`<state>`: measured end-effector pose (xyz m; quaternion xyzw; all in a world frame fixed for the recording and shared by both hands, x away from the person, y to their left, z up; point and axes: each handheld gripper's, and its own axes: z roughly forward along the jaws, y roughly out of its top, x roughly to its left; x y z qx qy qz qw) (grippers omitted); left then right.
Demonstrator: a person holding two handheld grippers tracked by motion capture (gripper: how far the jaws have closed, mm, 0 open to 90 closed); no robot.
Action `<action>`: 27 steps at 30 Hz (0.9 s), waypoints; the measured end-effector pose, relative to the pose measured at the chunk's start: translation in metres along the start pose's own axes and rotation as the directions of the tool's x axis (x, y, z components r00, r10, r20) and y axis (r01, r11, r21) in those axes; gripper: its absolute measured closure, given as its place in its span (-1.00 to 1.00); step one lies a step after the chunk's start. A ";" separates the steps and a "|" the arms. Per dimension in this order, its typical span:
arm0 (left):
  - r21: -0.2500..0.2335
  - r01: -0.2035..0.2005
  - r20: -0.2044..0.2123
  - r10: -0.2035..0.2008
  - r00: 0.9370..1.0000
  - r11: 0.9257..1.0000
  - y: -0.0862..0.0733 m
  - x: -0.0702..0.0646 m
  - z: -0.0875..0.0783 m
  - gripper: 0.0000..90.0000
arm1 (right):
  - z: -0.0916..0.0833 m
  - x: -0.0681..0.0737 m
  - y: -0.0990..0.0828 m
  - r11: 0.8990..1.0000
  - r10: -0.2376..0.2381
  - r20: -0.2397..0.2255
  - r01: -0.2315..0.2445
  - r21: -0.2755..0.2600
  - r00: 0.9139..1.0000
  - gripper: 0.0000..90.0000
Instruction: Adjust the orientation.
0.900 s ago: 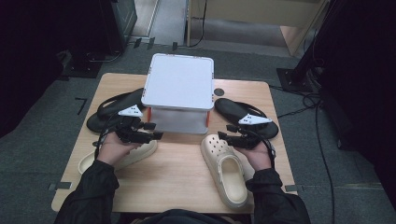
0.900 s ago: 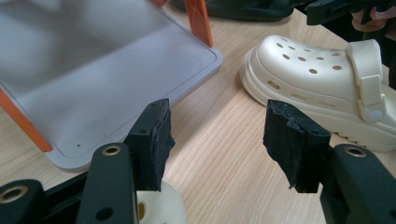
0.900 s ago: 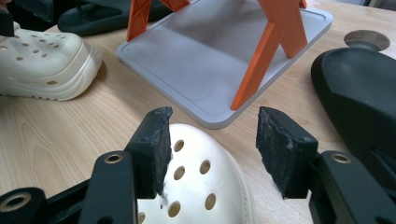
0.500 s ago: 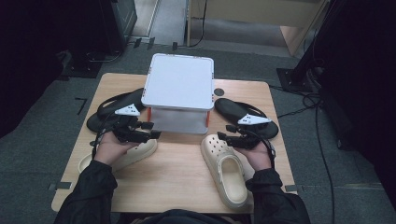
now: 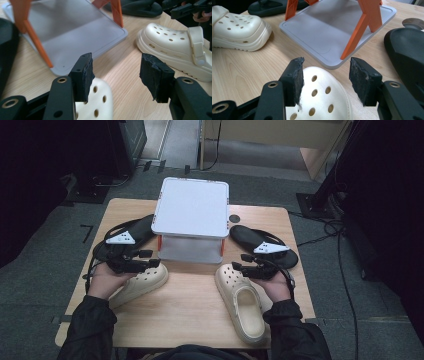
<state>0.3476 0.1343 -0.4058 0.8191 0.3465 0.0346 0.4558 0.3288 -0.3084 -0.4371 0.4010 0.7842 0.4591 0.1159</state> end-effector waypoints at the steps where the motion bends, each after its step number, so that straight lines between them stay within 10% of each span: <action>1: 0.000 0.000 0.000 0.000 1.000 1.000 0.000 0.000 0.000 -0.02 | 0.000 0.000 0.000 1.000 0.000 0.000 0.000 0.000 1.000 0.01; 27: -0.024 0.075 -0.095 -0.077 0.993 0.997 -0.043 0.029 -0.052 -0.03 | 0.015 -0.001 0.006 1.000 -0.007 -0.039 0.008 0.024 0.999 0.01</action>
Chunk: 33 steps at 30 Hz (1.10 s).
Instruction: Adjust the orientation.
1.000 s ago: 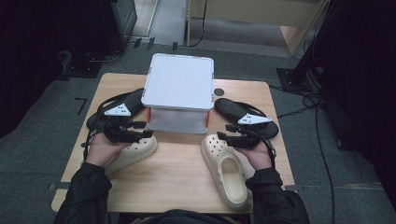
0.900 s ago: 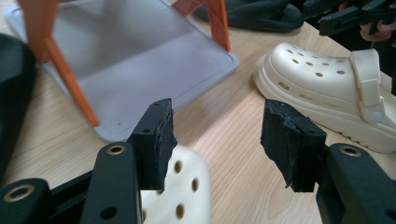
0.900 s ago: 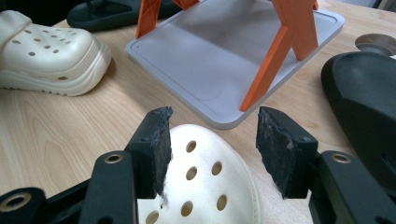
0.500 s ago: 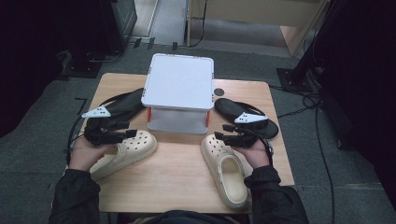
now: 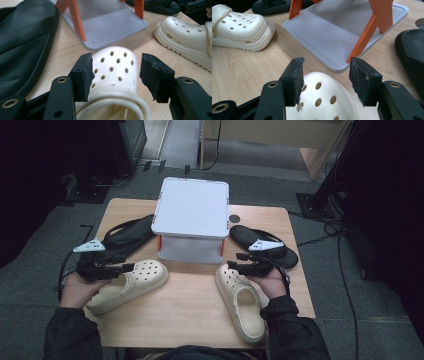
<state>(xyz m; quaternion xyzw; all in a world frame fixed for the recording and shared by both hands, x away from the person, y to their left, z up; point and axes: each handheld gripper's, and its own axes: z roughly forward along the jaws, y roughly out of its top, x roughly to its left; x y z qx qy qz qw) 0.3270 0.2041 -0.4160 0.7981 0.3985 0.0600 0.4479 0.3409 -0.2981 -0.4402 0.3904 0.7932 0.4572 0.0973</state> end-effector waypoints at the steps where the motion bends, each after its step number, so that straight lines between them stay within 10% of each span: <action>1: -0.001 0.006 -0.001 -0.006 1.000 1.000 -0.002 0.002 -0.002 -0.03 | 0.000 0.000 0.000 1.000 0.001 -0.001 -0.001 0.000 1.000 0.01; 33: 0.070 0.008 -0.003 -0.008 1.000 0.998 -0.043 0.036 -0.005 -0.10 | 0.003 0.000 0.000 1.000 -0.005 -0.002 0.005 0.014 1.000 0.00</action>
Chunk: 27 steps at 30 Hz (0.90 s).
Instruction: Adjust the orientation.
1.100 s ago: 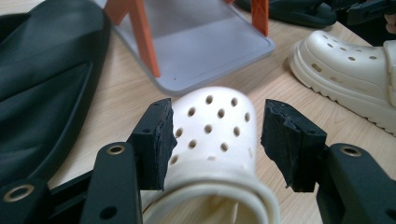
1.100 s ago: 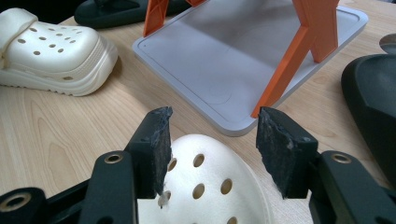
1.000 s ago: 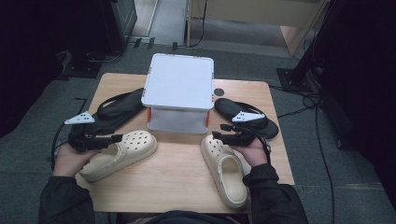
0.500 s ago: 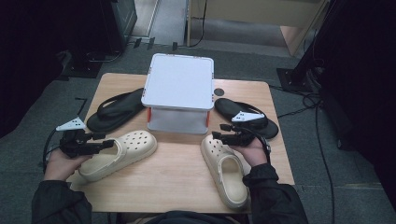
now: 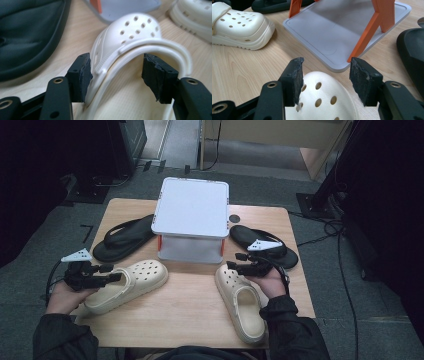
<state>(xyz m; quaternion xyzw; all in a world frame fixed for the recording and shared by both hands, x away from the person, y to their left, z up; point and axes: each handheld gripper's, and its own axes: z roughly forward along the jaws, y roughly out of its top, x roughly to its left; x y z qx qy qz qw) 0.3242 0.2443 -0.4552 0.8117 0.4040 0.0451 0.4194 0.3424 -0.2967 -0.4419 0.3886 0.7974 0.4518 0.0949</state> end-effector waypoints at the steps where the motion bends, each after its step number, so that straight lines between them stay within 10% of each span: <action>1: 0.000 0.000 0.000 0.000 1.000 1.000 0.000 0.000 0.000 -0.10 | 0.000 0.000 0.000 1.000 0.000 0.000 0.000 0.000 1.000 0.00; 12: 0.015 0.009 0.014 -0.010 1.000 1.000 0.004 0.002 0.015 0.15 | 0.001 0.000 0.000 1.000 0.003 -0.003 -0.003 -0.012 1.000 0.00; 16: 0.018 0.016 0.028 -0.016 0.999 1.000 0.006 0.000 0.016 0.38 | -0.001 0.003 0.006 0.995 0.001 -0.013 -0.002 -0.103 1.000 0.13; 20: 0.033 -0.040 0.046 0.038 0.998 0.999 0.009 -0.011 0.023 0.56 | 0.001 0.006 0.014 0.995 -0.037 -0.006 0.036 -0.097 0.999 0.32; 27: 0.001 -0.025 0.016 0.025 1.000 1.000 0.014 -0.019 0.022 0.69 | -0.003 0.015 0.038 0.986 -0.080 0.006 0.080 -0.143 0.997 0.59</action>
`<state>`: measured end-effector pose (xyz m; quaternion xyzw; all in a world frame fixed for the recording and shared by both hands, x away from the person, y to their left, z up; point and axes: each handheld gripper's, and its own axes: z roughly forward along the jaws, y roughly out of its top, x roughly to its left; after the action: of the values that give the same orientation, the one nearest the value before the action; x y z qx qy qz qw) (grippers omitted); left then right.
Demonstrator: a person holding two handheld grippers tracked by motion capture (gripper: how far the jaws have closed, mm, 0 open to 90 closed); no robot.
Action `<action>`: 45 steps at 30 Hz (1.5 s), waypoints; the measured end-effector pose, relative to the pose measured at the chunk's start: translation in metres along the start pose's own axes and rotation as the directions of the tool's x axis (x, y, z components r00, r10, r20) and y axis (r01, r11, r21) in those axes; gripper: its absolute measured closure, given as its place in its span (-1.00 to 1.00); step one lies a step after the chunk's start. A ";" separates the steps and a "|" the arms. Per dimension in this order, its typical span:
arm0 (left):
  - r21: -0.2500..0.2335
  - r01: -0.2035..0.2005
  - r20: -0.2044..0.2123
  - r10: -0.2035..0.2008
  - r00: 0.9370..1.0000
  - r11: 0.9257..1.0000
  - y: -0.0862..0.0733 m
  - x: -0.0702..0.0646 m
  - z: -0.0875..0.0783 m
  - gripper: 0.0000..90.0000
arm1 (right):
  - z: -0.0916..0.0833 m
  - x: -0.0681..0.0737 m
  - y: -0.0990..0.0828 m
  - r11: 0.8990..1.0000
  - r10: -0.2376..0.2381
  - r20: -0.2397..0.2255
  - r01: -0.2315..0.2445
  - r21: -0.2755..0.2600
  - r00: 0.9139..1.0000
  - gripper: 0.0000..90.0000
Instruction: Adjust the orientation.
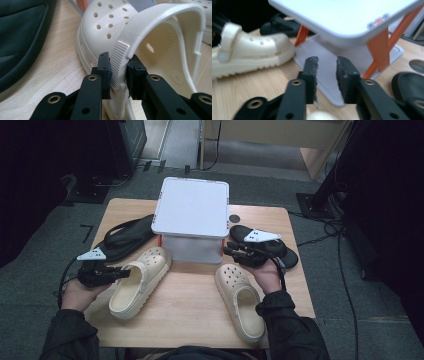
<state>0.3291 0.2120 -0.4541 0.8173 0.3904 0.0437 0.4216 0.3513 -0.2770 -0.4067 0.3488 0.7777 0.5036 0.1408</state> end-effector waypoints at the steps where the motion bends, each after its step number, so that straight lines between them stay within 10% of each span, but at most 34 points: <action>1: 0.002 -0.011 -0.006 0.011 1.000 1.000 0.001 -0.002 0.000 0.70 | 0.001 0.000 0.004 1.000 0.001 -0.001 -0.001 -0.003 1.000 0.61; 19: -0.132 -0.042 0.087 0.054 0.995 0.990 0.024 -0.036 -0.006 0.79 | 0.005 -0.006 0.021 0.999 -0.016 0.023 0.017 -0.038 1.000 0.68; 35: -0.003 -0.039 0.081 0.039 0.996 0.999 0.018 -0.035 0.015 0.66 | 0.007 -0.005 0.018 1.000 -0.002 0.009 0.002 -0.030 1.000 0.58; 45: 0.107 -0.023 0.030 0.020 0.999 0.994 0.011 -0.030 0.036 0.24 | 0.007 -0.006 0.016 1.000 0.004 0.006 -0.004 -0.020 1.000 0.56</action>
<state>0.3295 0.1646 -0.4612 0.8435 0.3771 0.0157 0.3821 0.3662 -0.2717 -0.3964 0.3506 0.7715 0.5105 0.1457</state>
